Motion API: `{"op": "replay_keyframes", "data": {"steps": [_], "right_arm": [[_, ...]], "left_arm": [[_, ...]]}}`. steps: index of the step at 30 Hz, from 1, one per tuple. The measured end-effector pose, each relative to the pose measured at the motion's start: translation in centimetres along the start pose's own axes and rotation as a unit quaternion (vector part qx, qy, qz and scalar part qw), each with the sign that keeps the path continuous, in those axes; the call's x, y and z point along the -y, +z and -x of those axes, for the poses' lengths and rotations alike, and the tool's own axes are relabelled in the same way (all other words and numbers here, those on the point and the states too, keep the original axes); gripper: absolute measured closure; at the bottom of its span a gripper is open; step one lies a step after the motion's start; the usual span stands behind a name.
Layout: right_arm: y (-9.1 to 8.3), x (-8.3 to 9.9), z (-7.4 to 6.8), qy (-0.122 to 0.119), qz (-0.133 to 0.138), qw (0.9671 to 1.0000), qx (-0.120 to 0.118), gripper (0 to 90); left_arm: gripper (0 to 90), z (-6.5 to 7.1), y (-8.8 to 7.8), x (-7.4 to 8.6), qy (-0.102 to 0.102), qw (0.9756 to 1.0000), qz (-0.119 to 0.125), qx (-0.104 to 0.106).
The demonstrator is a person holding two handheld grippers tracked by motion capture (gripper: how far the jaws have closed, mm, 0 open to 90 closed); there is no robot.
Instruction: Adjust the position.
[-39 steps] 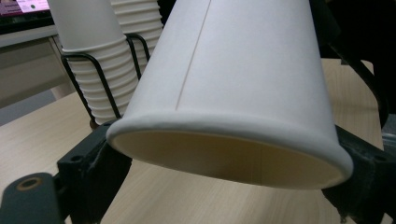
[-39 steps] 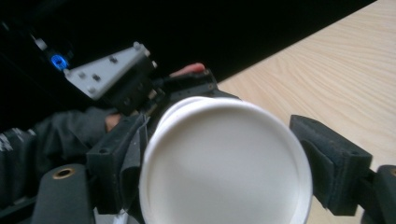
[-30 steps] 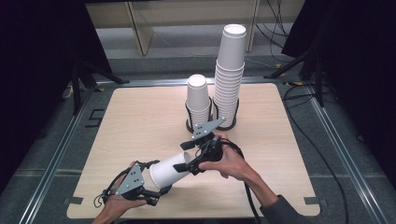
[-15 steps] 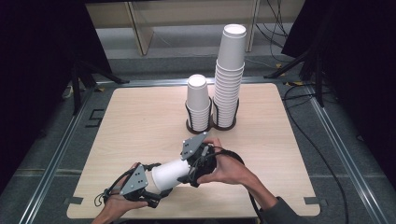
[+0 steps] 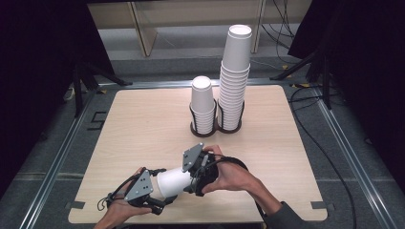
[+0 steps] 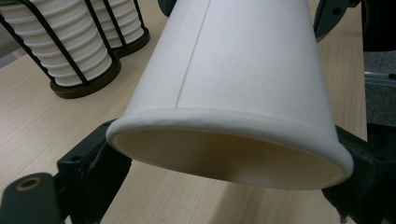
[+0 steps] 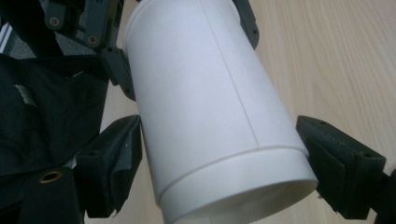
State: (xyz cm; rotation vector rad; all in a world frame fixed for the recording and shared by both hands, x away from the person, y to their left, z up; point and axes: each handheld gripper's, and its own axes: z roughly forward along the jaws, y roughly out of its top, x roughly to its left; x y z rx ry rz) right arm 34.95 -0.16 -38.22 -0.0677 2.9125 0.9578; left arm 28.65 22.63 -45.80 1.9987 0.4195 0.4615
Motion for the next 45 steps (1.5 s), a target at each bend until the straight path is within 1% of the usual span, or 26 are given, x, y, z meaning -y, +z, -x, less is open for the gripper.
{"op": "replay_keyframes", "data": {"steps": [4,5,6,8,11,12,13,16,19,21,22,24,26,27,28,31,33,35,36,37,39,41,42,43,44,45], "right_arm": [[0.3,0.1,0.0,-0.005,-0.006,0.9999,-0.009,17.5],[0.3,0.2,0.0,-0.005,-0.007,0.9999,-0.011,17.8],[0.4,0.2,-0.1,-0.006,-0.010,0.9999,-0.012,18.2],[0.5,0.2,-0.2,-0.010,-0.013,0.9997,-0.016,18.6],[0.8,0.1,-0.3,-0.015,-0.022,0.9995,-0.018,19.4],[0.8,0.1,-0.3,-0.021,-0.028,0.9992,-0.017,19.5],[0.9,0.1,-0.2,-0.029,-0.036,0.9989,-0.007,19.6],[1.3,0.2,-0.3,-0.033,-0.045,0.9984,-0.008,19.6],[1.5,0.1,-0.4,-0.038,-0.051,0.9980,-0.008,19.7],[1.6,0.1,-0.4,-0.041,-0.055,0.9977,-0.006,19.7],[1.8,0.1,-0.5,-0.042,-0.058,0.9974,-0.008,19.3],[1.9,0.1,-0.6,-0.042,-0.061,0.9972,-0.010,19.3],[2.2,0.1,-0.6,-0.052,-0.069,0.9961,-0.015,19.4],[2.2,0.1,-0.8,-0.040,-0.076,0.9962,-0.008,19.3],[2.4,0.0,-0.7,-0.053,-0.071,0.9959,-0.016,19.5],[2.6,0.0,-0.7,-0.060,-0.076,0.9951,-0.015,19.7],[2.6,0.0,-0.8,-0.058,-0.078,0.9951,-0.017,19.7],[2.8,0.0,-0.8,-0.063,-0.079,0.9948,-0.015,20.1],[2.8,0.0,-1.0,-0.052,-0.087,0.9948,-0.013,21.1],[2.9,0.0,-0.9,-0.064,-0.082,0.9944,-0.015,21.7],[2.9,0.0,-0.8,-0.067,-0.080,0.9943,-0.019,22.3],[2.9,0.1,-0.8,-0.060,-0.079,0.9949,-0.019,22.6],[2.7,0.2,-0.8,-0.045,-0.078,0.9958,-0.021,22.9],[2.7,0.2,-0.5,-0.059,-0.069,0.9956,-0.024,22.8],[2.5,0.3,-0.5,-0.055,-0.064,0.9960,-0.029,22.7],[2.3,0.3,-0.5,-0.048,-0.058,0.9966,-0.033,22.7]], "left_arm": [[10.0,0.0,0.1,0.0,0.001,0.9999,0.008,0.010],[10.1,0.0,-0.1,-0.1,0.007,0.9999,0.003,0.010],[10.1,0.0,-0.1,-0.1,0.008,0.9999,0.004,0.010],[10.1,0.1,-0.1,-0.1,0.005,0.9998,0.010,0.014],[10.1,0.0,-0.1,-0.1,0.016,0.9996,-0.007,0.020],[10.1,0.1,0.0,-0.1,0.015,0.9997,-0.005,0.018],[10.1,0.1,0.1,-0.1,0.017,0.9996,-0.007,0.021],[10.2,0.2,0.1,-0.1,0.014,0.9996,-0.016,0.021],[10.2,0.2,0.2,-0.1,0.019,0.9994,-0.020,0.023],[10.2,0.2,0.2,-0.1,0.020,0.9992,-0.027,0.024],[10.3,0.3,0.2,-0.3,0.018,0.9989,-0.036,0.025],[10.3,0.4,0.2,-0.3,0.020,0.9987,-0.039,0.026],[10.3,0.5,0.2,-0.4,0.022,0.9981,-0.048,0.031],[10.3,0.5,0.3,-0.4,0.022,0.9982,-0.046,0.032],[10.3,0.5,0.3,-0.4,0.021,0.9982,-0.046,0.032],[10.2,0.6,0.3,-0.4,0.020,0.9983,-0.046,0.030],[10.2,0.6,0.3,-0.4,0.023,0.9981,-0.048,0.030],[10.2,0.6,0.3,-0.4,0.021,0.9982,-0.047,0.031],[10.2,0.7,0.3,-0.4,0.018,0.9983,-0.045,0.033],[10.1,0.7,0.3,-0.4,0.019,0.9982,-0.045,0.034],[10.0,0.6,0.3,-0.4,0.019,0.9981,-0.044,0.039],[9.8,0.5,0.3,-0.3,0.015,0.9984,-0.040,0.036],[9.3,0.4,0.2,-0.4,0.008,0.9986,-0.029,0.044],[8.5,0.4,0.2,-0.4,0.008,0.9986,-0.029,0.044],[7.6,0.4,0.2,-0.4,-0.003,0.9988,-0.009,0.048],[6.6,0.3,0.1,-0.3,-0.014,0.9989,0.003,0.044]]}}
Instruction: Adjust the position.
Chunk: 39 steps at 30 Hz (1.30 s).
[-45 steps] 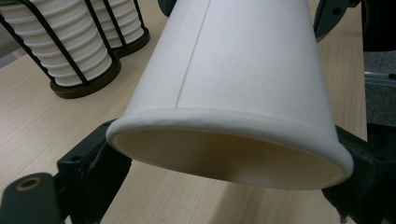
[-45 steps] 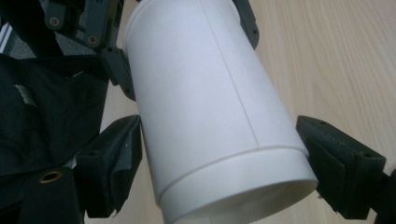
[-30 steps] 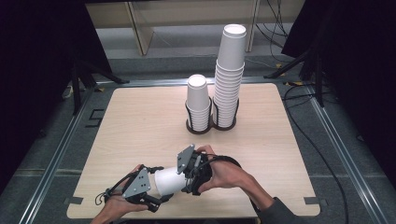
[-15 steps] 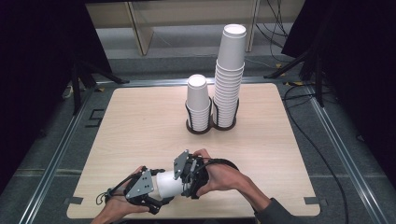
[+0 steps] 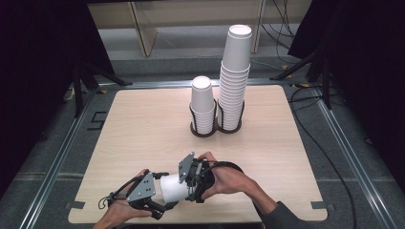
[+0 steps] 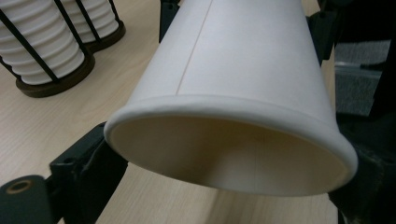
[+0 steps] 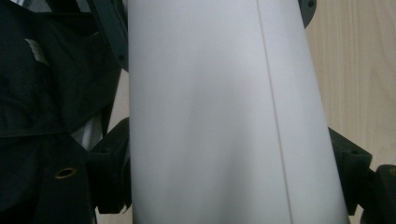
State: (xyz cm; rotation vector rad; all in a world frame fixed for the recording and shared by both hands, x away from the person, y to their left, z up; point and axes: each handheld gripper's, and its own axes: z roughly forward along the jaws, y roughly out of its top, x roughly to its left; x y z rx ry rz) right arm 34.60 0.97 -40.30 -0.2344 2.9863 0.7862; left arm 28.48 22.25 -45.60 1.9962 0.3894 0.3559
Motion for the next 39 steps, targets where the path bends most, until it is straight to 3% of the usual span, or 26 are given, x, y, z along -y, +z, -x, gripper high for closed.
{"op": "replay_keyframes", "data": {"steps": [3,6,7,9,10,11,13,15,18,19,23,25,27,29,31,32,33,35,39], "right_arm": [[-0.3,0.1,0.2,0.009,0.016,0.9998,0.002,22.7],[-0.8,0.5,0.7,0.019,0.046,0.9987,0.001,22.7],[-1.0,0.7,0.7,0.032,0.048,0.9983,-0.002,22.7],[-1.3,1.0,1.0,0.032,0.065,0.9973,-0.006,22.7],[-1.5,1.1,1.1,0.038,0.071,0.9968,-0.005,22.7],[-1.8,1.3,1.2,0.044,0.076,0.9961,-0.003,22.7],[-2.2,1.8,1.6,0.052,0.092,0.9944,0.000,22.7],[-2.8,2.2,1.8,0.068,0.107,0.9920,0.002,22.6],[-3.4,2.5,1.8,0.089,0.128,0.9877,0.000,22.6],[-3.5,2.6,1.8,0.090,0.133,0.9871,0.002,22.6],[-3.5,2.5,1.6,0.091,0.135,0.9867,-0.005,22.6],[-3.4,2.4,1.9,0.066,0.148,0.9868,-0.003,22.6],[-3.3,2.4,1.8,0.067,0.155,0.9855,-0.014,22.6],[-3.2,2.4,1.8,0.060,0.164,0.9843,-0.022,22.6],[-3.1,2.3,1.6,0.068,0.163,0.9839,-0.028,22.6],[-3.0,2.3,1.5,0.070,0.162,0.9839,-0.031,22.6],[-2.9,2.2,1.7,0.055,0.167,0.9839,-0.031,22.6],[-2.7,2.2,1.7,0.050,0.173,0.9832,-0.031,22.6],[-2.4,2.2,1.7,0.052,0.180,0.9812,-0.047,22.6]], "left_arm": [[4.8,-0.4,-0.4,0.0,-0.012,0.9998,0.016,0.001],[5.1,-0.9,-0.8,0.1,-0.034,0.9978,0.058,0.002],[5.1,-0.9,-0.9,0.1,-0.040,0.9974,0.061,-0.001],[5.8,-1.0,-0.9,0.1,-0.048,0.9962,0.072,-0.001],[9.0,-1.2,-1.0,0.1,-0.063,0.9938,0.091,0.004],[13.9,-1.2,-1.3,0.1,-0.069,0.9936,0.090,0.004],[12.5,-1.4,-1.2,0.1,-0.080,0.9910,0.108,0.000],[13.8,-1.5,-1.4,0.1,-0.092,0.9898,0.109,-0.008],[14.0,-1.7,-1.5,0.1,-0.105,0.9866,0.125,-0.003],[14.0,-1.7,-1.3,0.2,-0.110,0.9846,0.136,0.005],[13.0,-1.7,-1.4,0.1,-0.119,0.9843,0.130,0.000],[12.5,-1.6,-1.3,0.1,-0.120,0.9828,0.140,0.008],[11.1,-1.6,-1.3,0.0,-0.118,0.9837,0.136,0.009],[8.7,-1.4,-1.1,-0.1,-0.118,0.9828,0.142,0.010],[7.2,-1.3,-1.3,-0.2,-0.112,0.9847,0.133,0.008],[7.1,-1.2,-1.2,-0.2,-0.115,0.9834,0.141,0.008],[6.7,-1.2,-1.3,-0.3,-0.110,0.9837,0.142,0.008],[5.3,-1.1,-1.3,-0.4,-0.117,0.9812,0.153,0.012],[2.9,-1.1,-1.3,-0.5,-0.119,0.9807,0.155,0.013]]}}
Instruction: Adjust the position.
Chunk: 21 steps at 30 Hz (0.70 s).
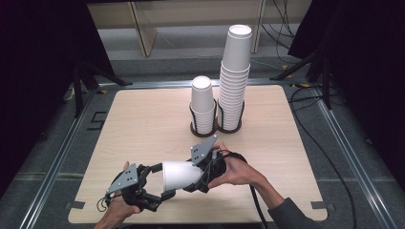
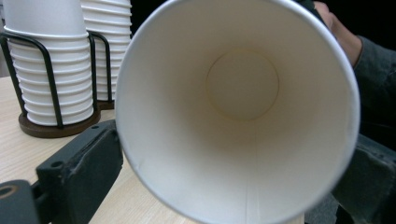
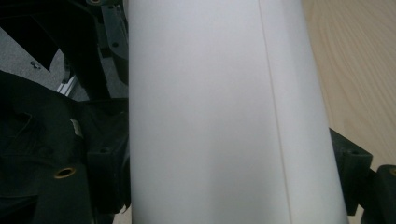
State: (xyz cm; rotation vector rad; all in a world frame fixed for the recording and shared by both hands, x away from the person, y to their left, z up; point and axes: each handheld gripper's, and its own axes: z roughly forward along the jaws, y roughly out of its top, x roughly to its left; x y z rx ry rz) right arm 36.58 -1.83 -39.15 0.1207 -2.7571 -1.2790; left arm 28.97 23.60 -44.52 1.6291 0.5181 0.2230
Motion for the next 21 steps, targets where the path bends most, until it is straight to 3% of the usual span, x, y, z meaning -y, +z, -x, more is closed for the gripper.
{"op": "replay_keyframes", "data": {"steps": [14,21], "right_arm": [[0.88,0.13,-0.06,0.004,0.015,0.9997,-0.018,22.4],[0.99,0.36,0.12,0.005,0.018,0.9996,-0.021,22.4]], "left_arm": [[3.9,0.10,0.03,-0.03,-0.003,0.9997,0.021,0.009],[7.3,-0.14,-0.19,-0.23,0.006,0.9998,0.014,0.016]]}}
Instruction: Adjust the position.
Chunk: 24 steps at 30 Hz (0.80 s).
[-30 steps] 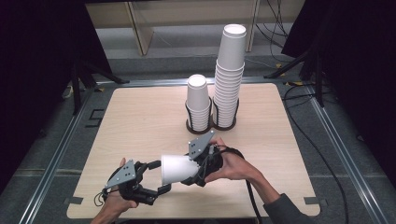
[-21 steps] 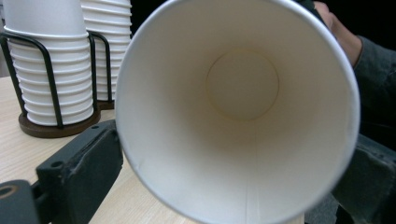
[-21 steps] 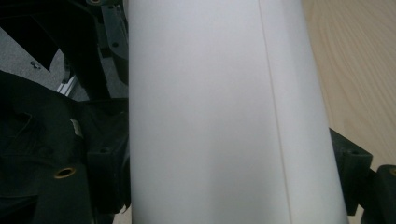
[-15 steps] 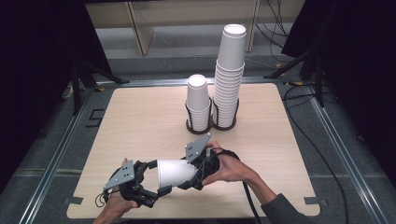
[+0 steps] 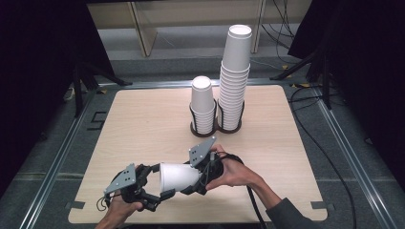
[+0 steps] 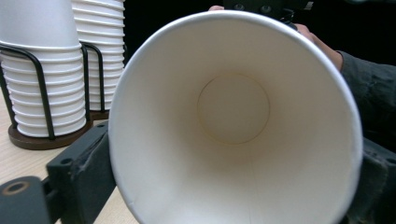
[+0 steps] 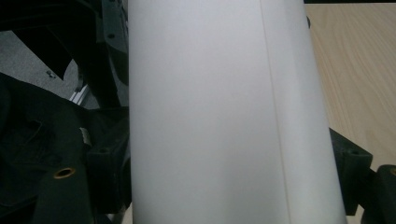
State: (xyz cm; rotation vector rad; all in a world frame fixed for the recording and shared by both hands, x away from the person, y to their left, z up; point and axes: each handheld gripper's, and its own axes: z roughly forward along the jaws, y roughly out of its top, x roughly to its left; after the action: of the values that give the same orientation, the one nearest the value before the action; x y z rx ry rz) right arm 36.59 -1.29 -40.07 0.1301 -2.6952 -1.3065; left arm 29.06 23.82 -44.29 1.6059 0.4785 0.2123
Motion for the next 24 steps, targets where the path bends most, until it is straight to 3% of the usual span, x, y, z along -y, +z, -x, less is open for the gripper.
{"op": "replay_keyframes", "data": {"steps": [6,7,8,10,13,15,19,21,22,24], "right_arm": [[-0.1,-0.1,-0.2,-0.010,-0.039,0.9987,0.030,20.0],[0.0,-0.2,-0.3,-0.032,-0.073,0.9953,0.055,19.2],[0.0,-0.2,-0.3,-0.032,-0.073,0.9953,0.055,19.2],[0.5,-0.5,-0.7,-0.053,-0.102,0.9909,0.070,19.0],[0.9,-0.8,-1.2,-0.058,-0.121,0.9883,0.072,18.7],[1.2,-0.9,-1.5,-0.061,-0.133,0.9861,0.078,19.0],[1.7,-1.0,-1.7,-0.068,-0.147,0.9834,0.082,19.4],[2.0,-1.0,-1.7,-0.076,-0.155,0.9814,0.084,20.6],[2.1,-0.9,-1.7,-0.081,-0.156,0.9808,0.084,21.1],[2.3,-0.8,-1.6,-0.085,-0.155,0.9808,0.082,21.7]], "left_arm": [[9.2,0.1,0.2,-0.1,0.015,0.9992,-0.034,-0.012],[9.2,0.1,0.3,-0.1,0.030,0.9980,-0.055,-0.013],[9.3,0.1,0.3,-0.1,0.030,0.9980,-0.055,-0.013],[9.3,0.2,0.5,0.1,0.039,0.9959,-0.079,-0.020],[9.4,0.3,0.8,0.3,0.039,0.9965,-0.072,-0.015],[9.4,0.4,0.7,0.1,0.053,0.9933,-0.100,-0.021],[9.5,0.5,0.9,0.2,0.051,0.9937,-0.099,-0.017],[9.4,0.6,0.9,0.2,0.050,0.9923,-0.111,-0.020],[9.3,0.6,1.1,0.3,0.051,0.9933,-0.103,-0.015],[8.8,0.5,0.9,0.3,0.047,0.9931,-0.106,-0.016]]}}
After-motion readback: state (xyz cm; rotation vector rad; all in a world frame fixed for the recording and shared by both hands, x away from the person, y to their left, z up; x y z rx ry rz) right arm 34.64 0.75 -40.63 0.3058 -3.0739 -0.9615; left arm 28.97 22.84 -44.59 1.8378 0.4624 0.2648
